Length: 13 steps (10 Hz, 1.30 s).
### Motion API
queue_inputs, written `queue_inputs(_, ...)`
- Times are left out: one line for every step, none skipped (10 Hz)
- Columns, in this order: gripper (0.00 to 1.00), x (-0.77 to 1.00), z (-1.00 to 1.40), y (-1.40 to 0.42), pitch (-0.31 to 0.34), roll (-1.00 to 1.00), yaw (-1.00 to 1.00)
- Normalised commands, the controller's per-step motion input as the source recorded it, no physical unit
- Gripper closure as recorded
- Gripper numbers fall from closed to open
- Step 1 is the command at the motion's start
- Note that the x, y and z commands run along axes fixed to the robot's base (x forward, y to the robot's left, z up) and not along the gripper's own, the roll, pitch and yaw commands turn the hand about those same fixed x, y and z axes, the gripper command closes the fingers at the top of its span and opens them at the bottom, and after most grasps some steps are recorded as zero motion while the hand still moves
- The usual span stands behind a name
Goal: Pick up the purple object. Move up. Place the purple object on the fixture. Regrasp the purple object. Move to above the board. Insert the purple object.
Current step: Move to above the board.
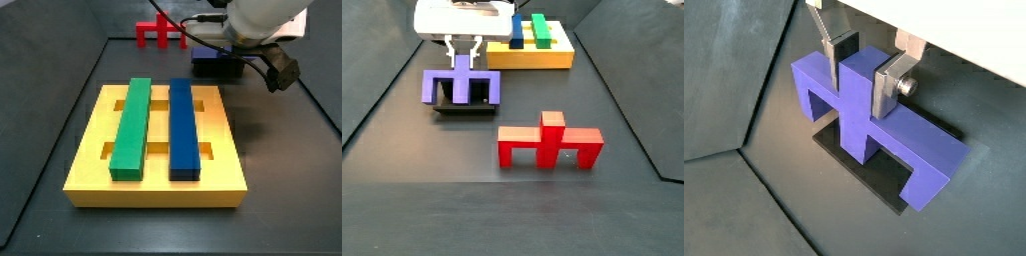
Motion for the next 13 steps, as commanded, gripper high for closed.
queue_inputs(1.00, 0.00, 1.40, 0.00, 0.000, 0.00, 0.00)
queue_inputs(1.00, -0.02, 1.40, 0.02, 0.030, 0.01, -0.03)
queue_inputs(1.00, -0.04, 1.40, 0.03, 0.034, -0.05, -0.04)
queue_inputs(1.00, -0.03, 1.40, 0.04, 0.029, -0.03, -0.02)
queue_inputs(1.00, -0.02, 1.40, 0.02, 0.061, 0.00, -0.01)
queue_inputs(1.00, -0.03, 1.40, 0.02, 0.069, -0.01, 0.00)
queue_inputs(1.00, -0.01, 1.40, 0.03, 0.065, -0.01, 0.01)
queue_inputs(1.00, 0.00, 0.79, 0.01, 0.072, 0.00, 0.02)
queue_inputs(1.00, -1.04, 0.30, -1.40, 0.134, -1.00, -0.04)
queue_inputs(1.00, -1.04, 0.21, -1.40, 0.134, -1.00, -0.03)
queue_inputs(1.00, -1.13, 0.21, -1.40, 0.109, -1.00, -0.02)
queue_inputs(1.00, -1.15, 0.19, -1.40, 0.109, -1.00, -0.01)
queue_inputs(1.00, -1.15, 0.20, -1.40, 0.108, -1.00, 0.00)
